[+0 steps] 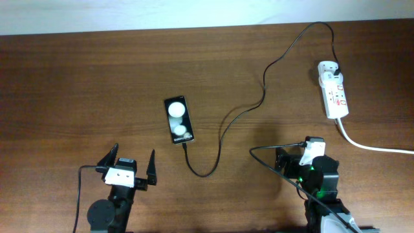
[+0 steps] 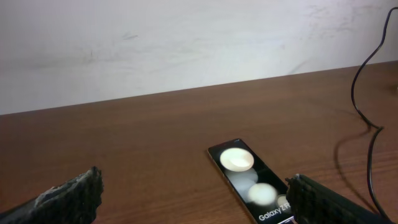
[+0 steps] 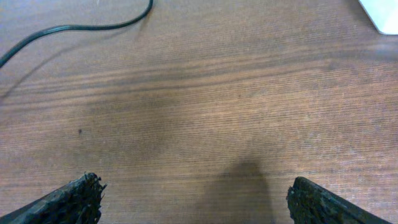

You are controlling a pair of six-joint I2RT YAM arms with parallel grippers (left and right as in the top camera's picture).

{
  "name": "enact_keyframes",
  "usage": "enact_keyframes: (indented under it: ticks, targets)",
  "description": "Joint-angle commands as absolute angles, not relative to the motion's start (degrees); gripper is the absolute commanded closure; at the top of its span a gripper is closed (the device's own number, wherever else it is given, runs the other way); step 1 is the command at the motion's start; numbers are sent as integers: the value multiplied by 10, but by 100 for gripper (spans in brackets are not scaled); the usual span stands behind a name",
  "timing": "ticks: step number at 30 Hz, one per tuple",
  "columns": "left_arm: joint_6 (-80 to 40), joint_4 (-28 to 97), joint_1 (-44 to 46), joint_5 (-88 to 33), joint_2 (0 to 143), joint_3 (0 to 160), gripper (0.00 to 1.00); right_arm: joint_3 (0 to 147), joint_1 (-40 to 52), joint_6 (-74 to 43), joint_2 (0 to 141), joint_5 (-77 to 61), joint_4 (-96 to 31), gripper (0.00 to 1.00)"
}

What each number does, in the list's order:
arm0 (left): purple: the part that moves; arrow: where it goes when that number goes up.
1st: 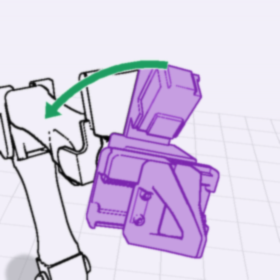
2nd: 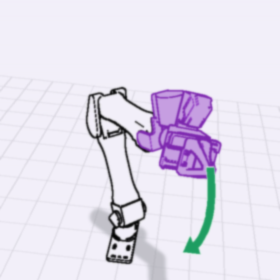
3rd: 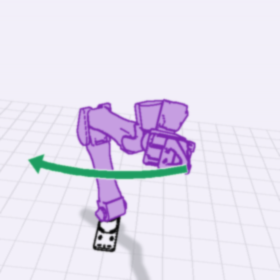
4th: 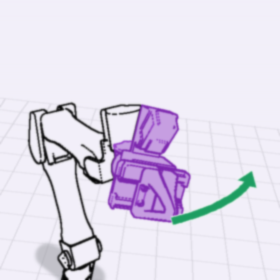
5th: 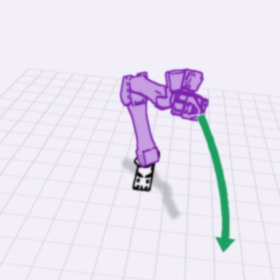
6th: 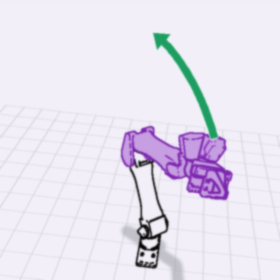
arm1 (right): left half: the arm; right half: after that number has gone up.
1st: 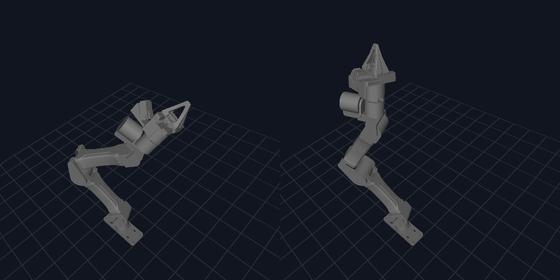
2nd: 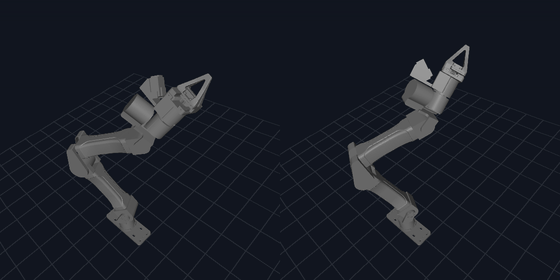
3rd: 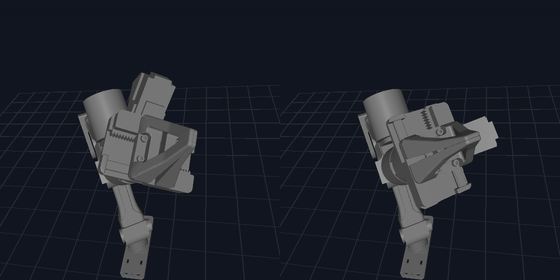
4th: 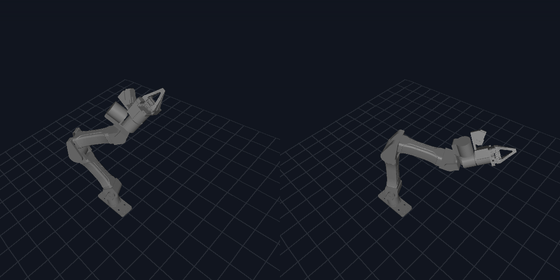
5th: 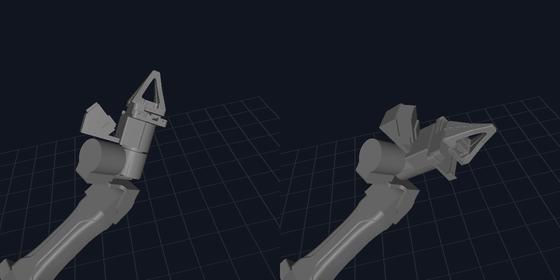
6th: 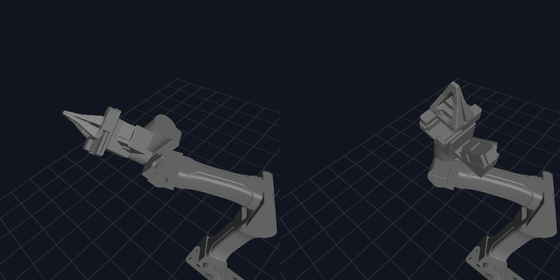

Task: Plug charger to phone and switch on socket

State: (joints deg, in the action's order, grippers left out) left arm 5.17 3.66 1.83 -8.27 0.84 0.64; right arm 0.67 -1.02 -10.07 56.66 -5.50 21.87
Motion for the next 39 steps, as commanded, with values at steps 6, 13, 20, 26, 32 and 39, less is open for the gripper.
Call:
enact_keyframes:
  ticks: [6, 13, 20, 26, 32, 39]
  targets:
    - [61, 40, 16, -77, 3, 5, 1, 3, -8, -59, 458, -54, 123, 1]
    - [61, 40, 16, -77, 3, 5, 1, 3, -7, -29, 346, -55, 20, 1]
    - [61, 40, 16, -77, 3, 5, 1, 3, -7, -13, 215, -60, -42, 1]
    - [61, 40, 16, -77, 3, 5, 1, 3, -7, -13, 183, -69, -42, 1]
    - [61, 40, 16, -77, 3, 5, 1, 3, -7, -13, 133, -69, -42, 1]
    - [61, 40, 16, -77, 3, 5, 1, 3, -7, -13, 42, -69, -42, 1]
